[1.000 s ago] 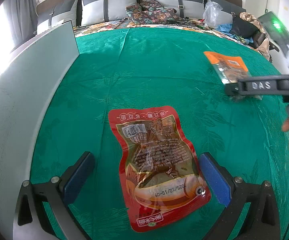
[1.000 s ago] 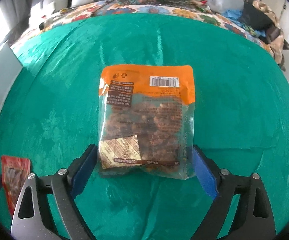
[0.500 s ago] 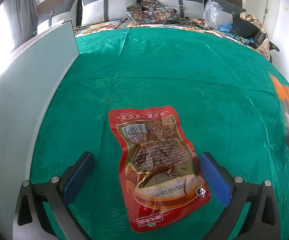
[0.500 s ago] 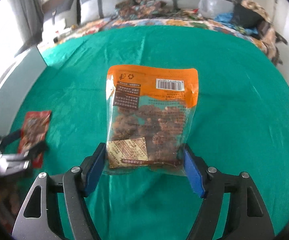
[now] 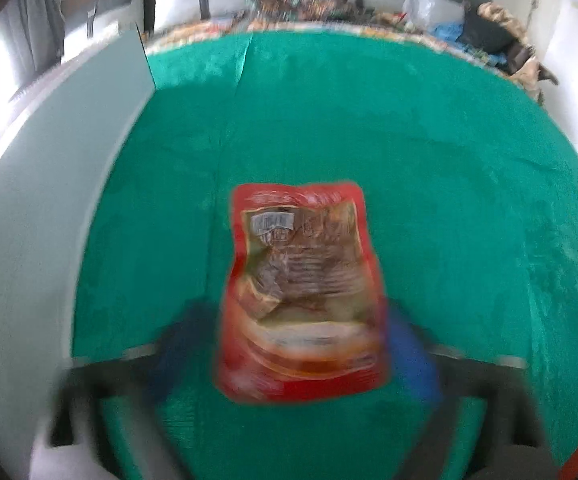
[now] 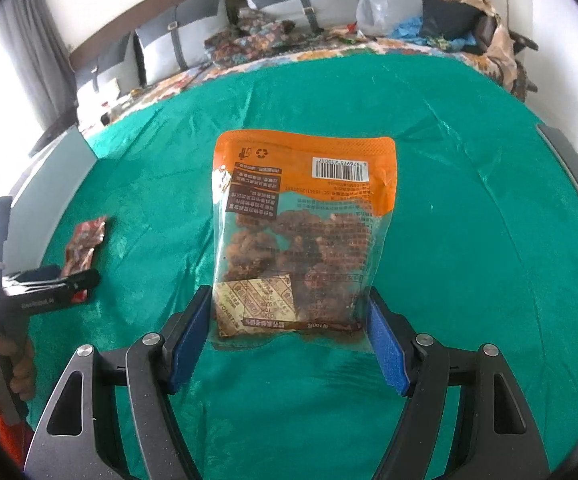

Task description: Organize snacks

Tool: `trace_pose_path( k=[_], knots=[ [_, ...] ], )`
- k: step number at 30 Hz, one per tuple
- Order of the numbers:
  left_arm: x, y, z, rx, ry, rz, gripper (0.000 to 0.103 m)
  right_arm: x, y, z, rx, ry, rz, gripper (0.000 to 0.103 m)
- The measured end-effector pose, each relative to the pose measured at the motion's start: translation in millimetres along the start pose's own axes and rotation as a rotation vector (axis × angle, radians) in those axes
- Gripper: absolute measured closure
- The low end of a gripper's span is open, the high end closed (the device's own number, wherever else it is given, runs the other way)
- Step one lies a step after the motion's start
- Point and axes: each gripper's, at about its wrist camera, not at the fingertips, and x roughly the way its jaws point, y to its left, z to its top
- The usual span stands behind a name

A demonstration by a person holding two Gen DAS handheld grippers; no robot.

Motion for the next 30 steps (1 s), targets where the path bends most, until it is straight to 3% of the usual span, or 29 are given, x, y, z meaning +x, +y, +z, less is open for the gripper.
trace_pose_path(
  k=[4, 5, 6, 16, 30],
  knots=[
    [-11.4, 13.3, -8.2, -0.021, -0.021, -0.034, 0.078, -9.4, 2.4, -5.7, -0.001, -0.040, 0.010, 0.028],
    [-14.4, 17.6, -9.8, -0.038, -0.024, -0.045, 0.092, -10.7, 2.0, -7.0, 0.002, -0.044, 0.012, 0.028],
    [-18.3, 22.1, -12.4, -0.060, -0.026, -0.068, 0.096, -11.6, 1.5, -8.4, 0.005, -0.048, 0.013, 0.028],
    [-47.0, 28.5, -29.4, -0.088, -0.107, -0.115, 0.097, -23.5, -0.9, -17.0, 0.006, -0.086, 0.019, 0.028],
    [-91.2, 39.7, -23.7, -0.153, -0.196, -0.201, 0.098, -30.0, -2.8, -17.8, 0.011, -0.103, 0.032, 0.028]
  ],
)
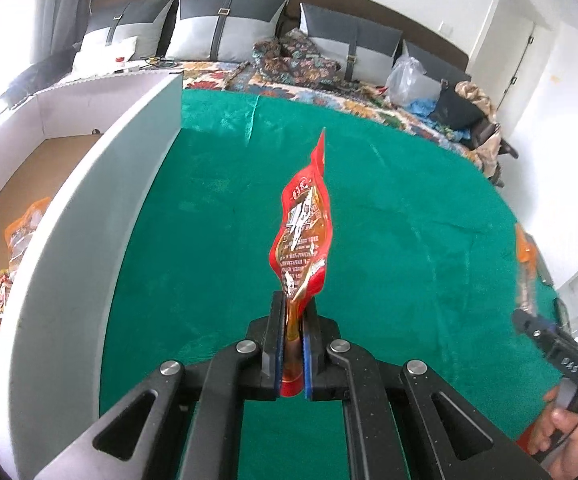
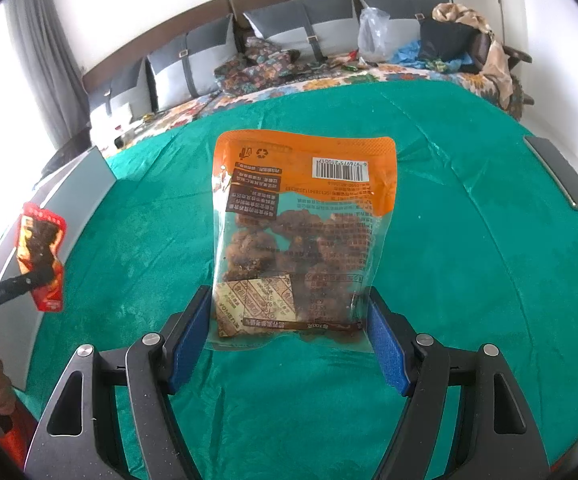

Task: Organize snacks
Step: 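Carry both packs over the white box and open both tools to drop them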

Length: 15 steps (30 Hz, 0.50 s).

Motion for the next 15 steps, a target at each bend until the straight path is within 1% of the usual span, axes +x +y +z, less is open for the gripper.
trace_pose_path(
  k=[5, 8, 11, 12, 13, 15],
  knots=[
    [-28.2, 3.1, 6.7, -0.038, -0.052, -0.055, 0.098, -7.9, 6.5, 1.2, -0.017, -0.011, 0.006, 0.028],
    [-51.6, 13.6, 11.6, -0.065, -0.092, -0.076, 0.098, -12.8, 17.6, 2.5, -0.046, -0.018, 0.016, 0.028],
    [-80.9, 35.9, 21.1, -0.100, -0.136, -0.085, 0.098, -16.1, 41.5, 8.0, -0.088, -0.013, 0.050, 0.028],
    [-96.3, 49.7, 25.8, -0.114, -0.158, -0.080, 0.097, -17.3, 50.9, 9.9, -0.099, -0.012, 0.066, 0.028],
    [-104.2, 58.1, 28.7, -0.121, -0.169, -0.073, 0.097, -19.4, 63.5, 13.7, -0.113, -0.014, 0.090, 0.028],
    [-129.0, 88.3, 36.1, -0.146, -0.199, -0.040, 0.097, -24.5, 95.1, 23.7, -0.154, -0.023, 0.147, 0.028]
  ],
)
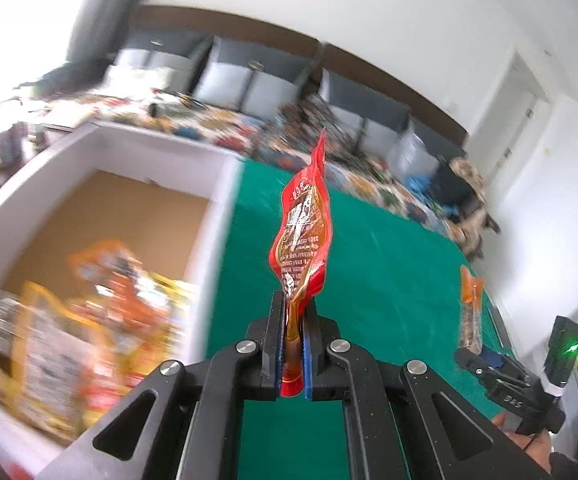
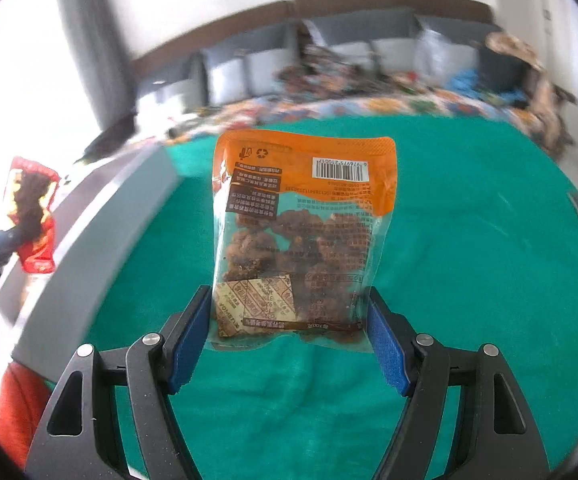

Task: Organize snacks
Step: 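Carry both packs over the white box and open both tools to drop them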

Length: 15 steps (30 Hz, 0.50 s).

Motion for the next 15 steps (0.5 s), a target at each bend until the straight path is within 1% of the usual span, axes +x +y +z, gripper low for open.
trace_pose_path(
  k=[2, 3, 4, 5, 7, 9, 10, 11, 12, 13, 14, 15],
  knots=[
    [-18.2, 27.3, 11.2, -0.018, -0.018, 0.042, 0.097, 1.3, 37.5, 17.4, -0.056, -0.010, 0.067, 0.027],
    [-28.8, 46.5, 16.7, -0.021, -0.027, 0.087, 0.097, 2.6, 64.2, 29.2, -0.095, -0.015, 0.117, 0.027],
    [-34.4, 60.8, 18.9, -0.023, -0.028, 0.123, 0.097, 3.4, 81.6, 35.4, -0.119, -0.015, 0.152, 0.027],
    [-37.6, 72.0, 19.7, -0.030, -0.023, 0.145, 0.097, 5.4, 104.2, 42.6, -0.149, -0.012, 0.196, 0.027],
    [-42.3, 100.2, 18.6, -0.058, -0.009, 0.195, 0.097, 12.5, 152.3, 55.9, -0.207, 0.008, 0.288, 0.027],
    [-38.5, 126.9, 13.9, -0.078, 0.030, 0.248, 0.095, 27.8, 201.4, 65.8, -0.256, 0.054, 0.367, 0.027],
    [-36.2, 133.1, 10.3, -0.083, 0.040, 0.261, 0.093, 35.1, 216.7, 68.4, -0.270, 0.075, 0.388, 0.027],
    [-32.8, 140.7, 6.5, -0.087, 0.053, 0.278, 0.084, 44.8, 235.7, 70.1, -0.289, 0.100, 0.408, 0.027],
    [-27.2, 149.0, 1.8, -0.093, 0.072, 0.314, 0.065, 56.1, 254.9, 71.0, -0.312, 0.131, 0.426, 0.025],
    [-24.1, 151.6, -2.5, -0.095, 0.080, 0.328, 0.056, 71.0, 272.9, 70.8, -0.329, 0.180, 0.449, 0.024],
    [-19.4, 154.4, -7.2, -0.099, 0.087, 0.342, 0.043, 85.0, 285.4, 68.1, -0.327, 0.231, 0.474, 0.022],
    [-16.5, 157.1, -11.6, -0.101, 0.091, 0.357, 0.033, 101.6, 297.0, 64.1, -0.309, 0.293, 0.503, 0.021]
  ],
)
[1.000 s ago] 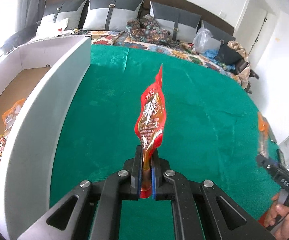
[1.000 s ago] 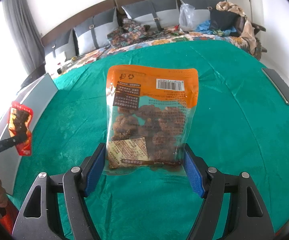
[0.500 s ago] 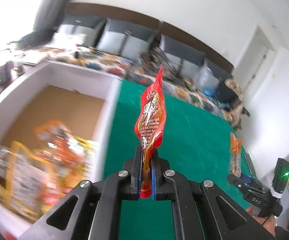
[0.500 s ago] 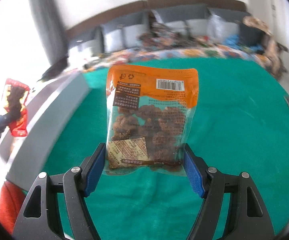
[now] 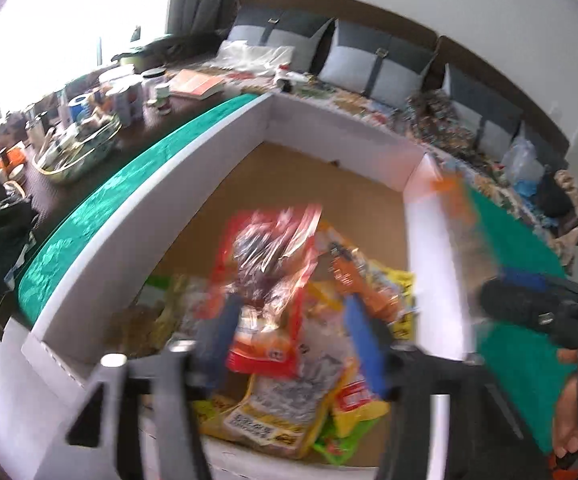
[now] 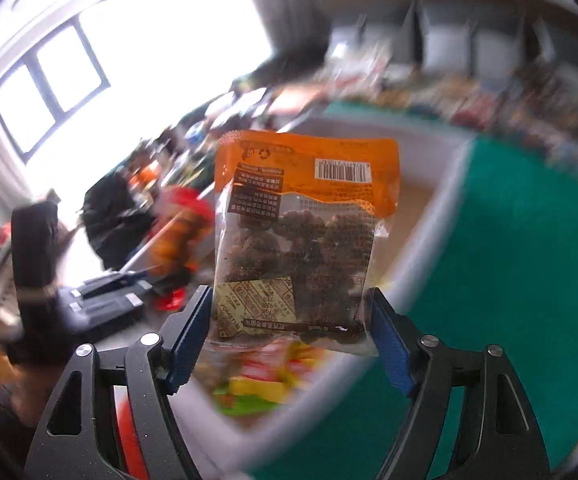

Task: Organize snacks
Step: 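Carry both packs over the white box and open both tools to drop them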

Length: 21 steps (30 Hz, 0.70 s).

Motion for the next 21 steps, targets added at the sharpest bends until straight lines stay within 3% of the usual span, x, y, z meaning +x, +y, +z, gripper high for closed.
trace_pose_path(
  k=[3, 5, 8, 15, 17, 21],
  knots=[
    [-0.4, 3.3, -7.8, -0.012, -0.020, 0.053, 0.017, 40.7, -2.7, -1.0, 0.057, 0.129, 0.027, 0.020],
    [-5.1, 4.9, -10.6, -0.006, -0.042, 0.086, 0.013, 36.5, -5.3, -3.0, 0.061, 0.101, 0.028, 0.020],
    [-14.0, -1.4, -14.1, 0.044, -0.075, 0.200, 0.010, 17.6, -17.8, -2.7, 0.072, 0.047, -0.002, 0.020],
    [-42.7, -32.4, -10.8, 0.088, -0.177, 0.405, 0.001, -29.3, -10.7, 1.3, -0.008, -0.069, -0.160, 0.020],
    [-49.4, -35.7, -9.0, 0.082, -0.201, 0.428, 0.001, -34.8, -5.9, 2.8, -0.028, -0.082, -0.190, 0.020],
    [-56.9, -32.7, -3.8, 0.015, -0.156, 0.348, 0.001, -43.1, 2.3, -3.3, -0.061, -0.086, -0.254, 0.020]
  ],
)
